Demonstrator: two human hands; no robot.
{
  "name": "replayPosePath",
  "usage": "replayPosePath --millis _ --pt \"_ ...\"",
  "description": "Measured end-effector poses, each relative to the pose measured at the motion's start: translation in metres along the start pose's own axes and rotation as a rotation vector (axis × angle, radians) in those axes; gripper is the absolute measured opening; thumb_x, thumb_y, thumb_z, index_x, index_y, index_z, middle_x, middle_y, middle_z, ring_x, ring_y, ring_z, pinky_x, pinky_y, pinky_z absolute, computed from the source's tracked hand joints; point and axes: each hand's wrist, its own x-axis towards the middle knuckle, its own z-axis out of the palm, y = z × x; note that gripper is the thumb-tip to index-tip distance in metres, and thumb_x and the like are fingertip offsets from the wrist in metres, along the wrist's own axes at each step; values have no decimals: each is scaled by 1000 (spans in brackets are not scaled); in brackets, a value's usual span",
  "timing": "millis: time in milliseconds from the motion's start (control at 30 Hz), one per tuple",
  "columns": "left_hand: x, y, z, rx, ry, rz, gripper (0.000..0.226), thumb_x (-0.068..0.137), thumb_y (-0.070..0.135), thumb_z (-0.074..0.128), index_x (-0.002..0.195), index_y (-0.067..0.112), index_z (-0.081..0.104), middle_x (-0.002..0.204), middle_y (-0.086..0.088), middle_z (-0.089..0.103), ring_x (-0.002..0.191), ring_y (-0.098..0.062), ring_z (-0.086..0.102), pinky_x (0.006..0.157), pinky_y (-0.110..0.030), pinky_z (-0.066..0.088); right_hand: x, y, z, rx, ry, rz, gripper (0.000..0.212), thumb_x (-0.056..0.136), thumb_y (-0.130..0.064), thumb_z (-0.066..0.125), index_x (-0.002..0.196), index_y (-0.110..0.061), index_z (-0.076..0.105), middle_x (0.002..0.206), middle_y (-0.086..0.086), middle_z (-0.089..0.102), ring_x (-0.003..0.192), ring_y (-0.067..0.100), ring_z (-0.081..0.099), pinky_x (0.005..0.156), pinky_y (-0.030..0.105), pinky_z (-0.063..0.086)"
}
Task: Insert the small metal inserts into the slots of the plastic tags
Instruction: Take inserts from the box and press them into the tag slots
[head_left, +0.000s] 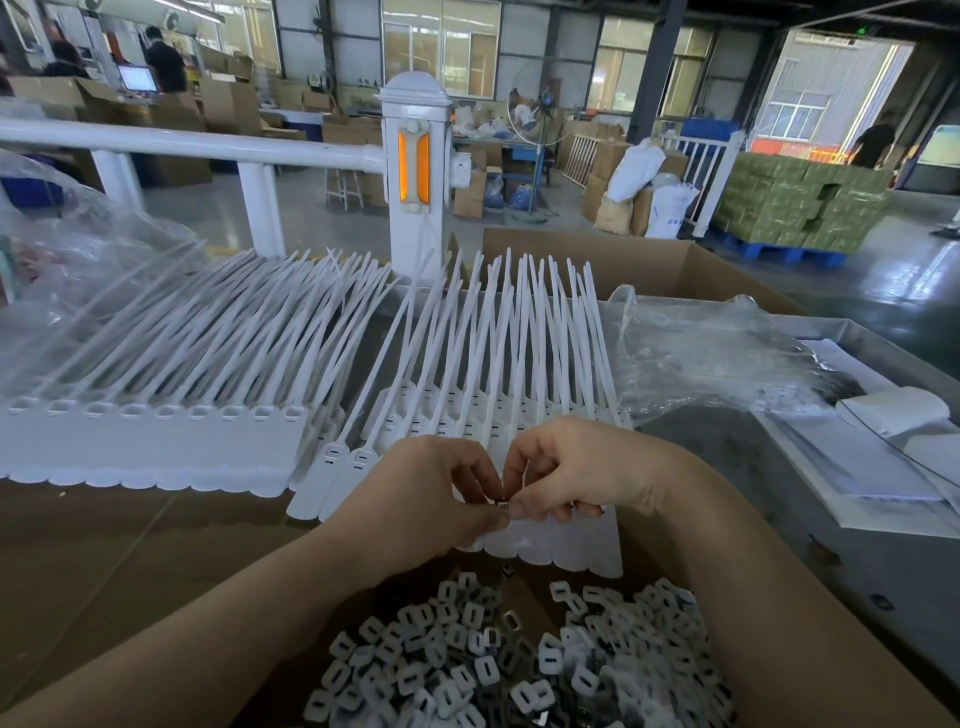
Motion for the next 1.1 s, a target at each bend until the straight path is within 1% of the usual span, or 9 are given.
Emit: replayPosePath --millis 133,300,400,533,667,833,967,1033,1100 --pt "1 0 0 -5 -1 -1 17 76 24 82 77 35 69 79 16 70 56 -7 69 51 -18 52 0 0 0 -7 8 3 9 87 -15 75 93 -15 68 66 -4 67 53 5 56 42 17 38" --pt "1 1 -1 -65 4 -32 18 77 22 82 76 33 68 78 12 70 56 -12 70 49 -20 52 0 0 -1 0 15 7 12 87 -15 74 97 -14 67 66 -4 68 53 6 56 43 17 39" --pt "0 3 -1 -61 14 -31 16 77 25 82 76 32 68 78 12 70 56 -12 69 48 -18 51 0 1 -2 19 8 4 13 86 -16 75 97 -15 68 67 -4 68 53 5 56 43 17 39" --pt "-1 4 -1 -54 8 -12 19 77 24 82 78 36 67 81 15 70 55 -9 70 47 -16 49 0 1 -1 18 9 -7 14 85 -18 77 96 -17 68 68 -4 68 54 6 57 43 17 39" --pt "-1 3 0 -31 19 -4 21 78 27 82 80 39 65 83 21 68 54 -7 69 47 -15 49 1 1 0 11 34 -18 7 87 -17 74 91 -19 68 67 -3 68 54 6 56 43 17 39" --pt "0 2 0 -15 18 16 18 80 22 78 77 35 65 80 17 69 55 -8 69 47 -14 47 0 0 -1 0 32 -10 3 91 -15 69 90 -17 67 66 -4 68 52 5 57 42 16 40" --pt "2 1 -2 1 31 -32 19 83 19 74 84 34 63 79 10 67 58 -11 68 49 -19 52 0 1 -2 7 75 16 3 91 -15 69 91 -16 66 65 -3 67 51 6 56 42 20 38" --pt "2 2 -2 45 27 -29 18 83 23 75 85 36 63 80 11 66 60 -8 67 52 -21 54 0 2 -2 1 83 19 3 91 -16 69 92 -17 66 66 -3 67 52 6 56 43 21 38" --pt "1 2 -2 111 17 -9 16 81 31 77 86 37 64 80 15 66 64 -2 64 58 -23 56 1 2 -2 -10 83 20 3 91 -16 69 93 -17 66 66 -3 67 53 6 56 44 21 39"
